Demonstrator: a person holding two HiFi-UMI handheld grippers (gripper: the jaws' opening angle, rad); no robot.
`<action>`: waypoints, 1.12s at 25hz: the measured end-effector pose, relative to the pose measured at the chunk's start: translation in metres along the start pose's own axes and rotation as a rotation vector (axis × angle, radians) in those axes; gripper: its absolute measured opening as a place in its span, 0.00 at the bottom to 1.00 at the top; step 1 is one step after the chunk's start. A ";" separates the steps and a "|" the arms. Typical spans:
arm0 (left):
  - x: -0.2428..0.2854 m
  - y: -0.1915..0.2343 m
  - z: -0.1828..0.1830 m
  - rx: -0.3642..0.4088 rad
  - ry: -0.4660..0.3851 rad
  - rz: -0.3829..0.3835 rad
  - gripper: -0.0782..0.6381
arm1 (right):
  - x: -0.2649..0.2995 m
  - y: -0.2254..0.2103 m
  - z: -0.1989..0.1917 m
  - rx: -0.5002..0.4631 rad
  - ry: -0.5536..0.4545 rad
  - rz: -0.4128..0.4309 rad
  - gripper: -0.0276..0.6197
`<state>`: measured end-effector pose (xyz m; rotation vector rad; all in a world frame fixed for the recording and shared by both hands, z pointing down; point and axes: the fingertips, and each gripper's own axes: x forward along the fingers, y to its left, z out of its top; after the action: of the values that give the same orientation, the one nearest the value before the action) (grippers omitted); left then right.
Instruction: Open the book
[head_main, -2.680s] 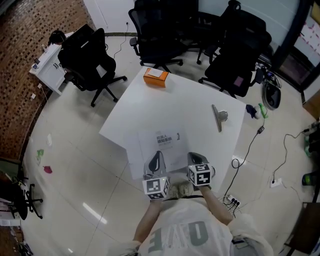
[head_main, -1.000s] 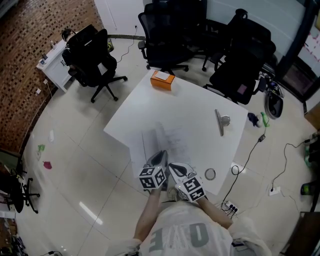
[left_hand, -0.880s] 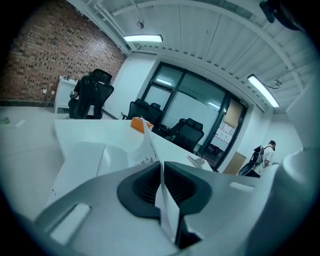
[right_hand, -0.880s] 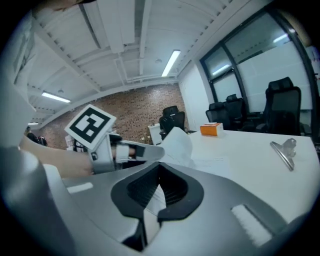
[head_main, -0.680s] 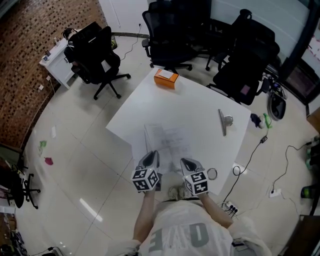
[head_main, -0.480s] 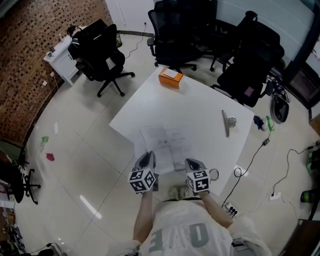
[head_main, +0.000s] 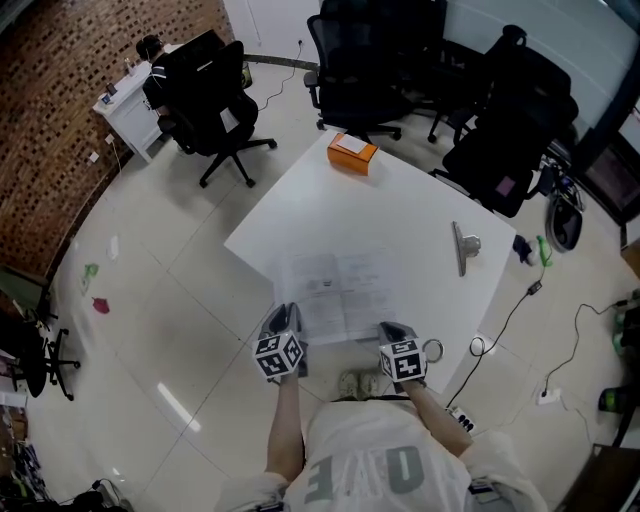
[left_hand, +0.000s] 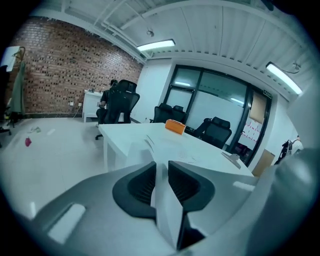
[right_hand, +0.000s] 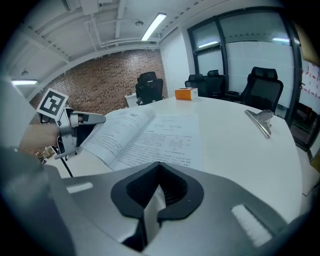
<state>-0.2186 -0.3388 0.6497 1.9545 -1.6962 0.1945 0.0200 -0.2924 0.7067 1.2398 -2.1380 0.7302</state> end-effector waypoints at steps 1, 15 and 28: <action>0.000 0.007 -0.004 -0.006 0.003 0.013 0.24 | 0.001 0.000 -0.003 0.001 0.009 -0.002 0.05; 0.012 0.032 -0.065 0.244 0.084 0.172 0.12 | 0.002 -0.004 -0.009 0.001 0.023 -0.006 0.05; -0.019 0.042 -0.015 0.195 -0.095 0.261 0.13 | -0.001 -0.001 0.012 0.046 -0.045 0.013 0.05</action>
<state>-0.2586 -0.3176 0.6659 1.8971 -2.0614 0.3804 0.0195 -0.3003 0.6976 1.2792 -2.1788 0.7673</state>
